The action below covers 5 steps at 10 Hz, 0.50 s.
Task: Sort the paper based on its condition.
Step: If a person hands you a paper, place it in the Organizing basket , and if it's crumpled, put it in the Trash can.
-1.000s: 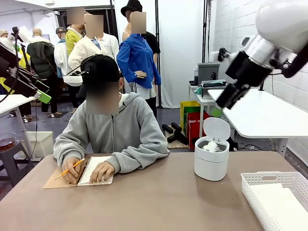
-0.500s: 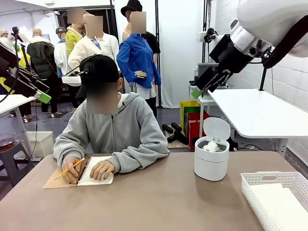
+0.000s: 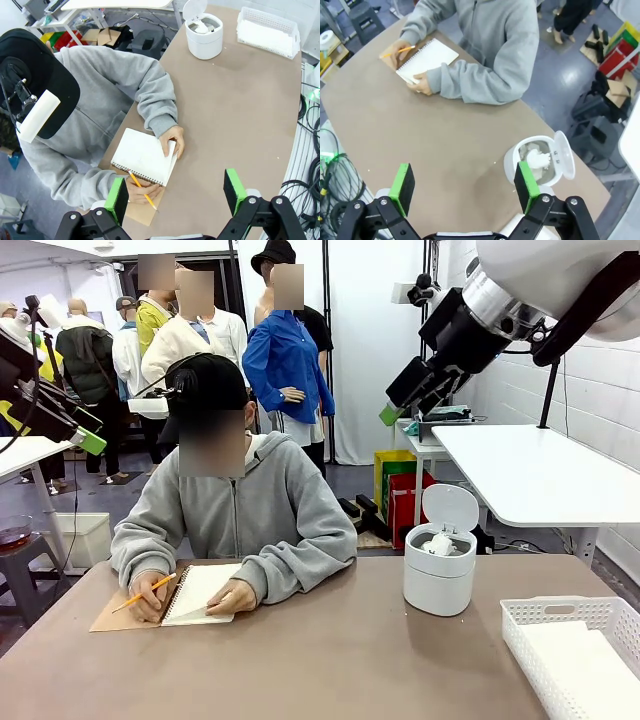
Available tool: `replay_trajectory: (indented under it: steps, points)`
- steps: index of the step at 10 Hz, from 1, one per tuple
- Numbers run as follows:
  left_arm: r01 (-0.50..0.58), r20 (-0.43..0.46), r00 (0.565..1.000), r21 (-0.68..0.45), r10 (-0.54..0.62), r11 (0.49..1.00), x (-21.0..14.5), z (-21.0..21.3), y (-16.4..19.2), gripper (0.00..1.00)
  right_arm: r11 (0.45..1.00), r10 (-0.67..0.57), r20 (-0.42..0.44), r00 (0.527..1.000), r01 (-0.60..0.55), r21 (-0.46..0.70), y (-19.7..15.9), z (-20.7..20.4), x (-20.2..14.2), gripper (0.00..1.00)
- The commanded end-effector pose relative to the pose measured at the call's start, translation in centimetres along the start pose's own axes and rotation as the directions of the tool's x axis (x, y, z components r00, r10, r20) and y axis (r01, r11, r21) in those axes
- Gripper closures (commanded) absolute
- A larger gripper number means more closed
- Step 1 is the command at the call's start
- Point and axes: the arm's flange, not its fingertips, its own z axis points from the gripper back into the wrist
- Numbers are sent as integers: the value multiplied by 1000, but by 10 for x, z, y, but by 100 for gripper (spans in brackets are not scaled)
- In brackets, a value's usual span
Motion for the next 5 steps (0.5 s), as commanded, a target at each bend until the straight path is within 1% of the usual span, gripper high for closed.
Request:
replay_trajectory:
  steps: [1, 2, 5]
  points:
    - [10, 11, 1000, -13, -10, 1000, -3, 1, 1, 0, 999, 18, 26, 1000, -19, 40, 1, -3, 2, 0]
    - [10, 11, 1000, -13, -10, 1000, -3, 1, 1, 0, 1000, 0, 0, 1000, 0, 0, 0, 0, 0, 0]
    - [10, 11, 1000, -13, -10, 1000, -3, 1, 1, 0, 1000, 0, 0, 1000, 0, 0, 0, 0, 0, 0]
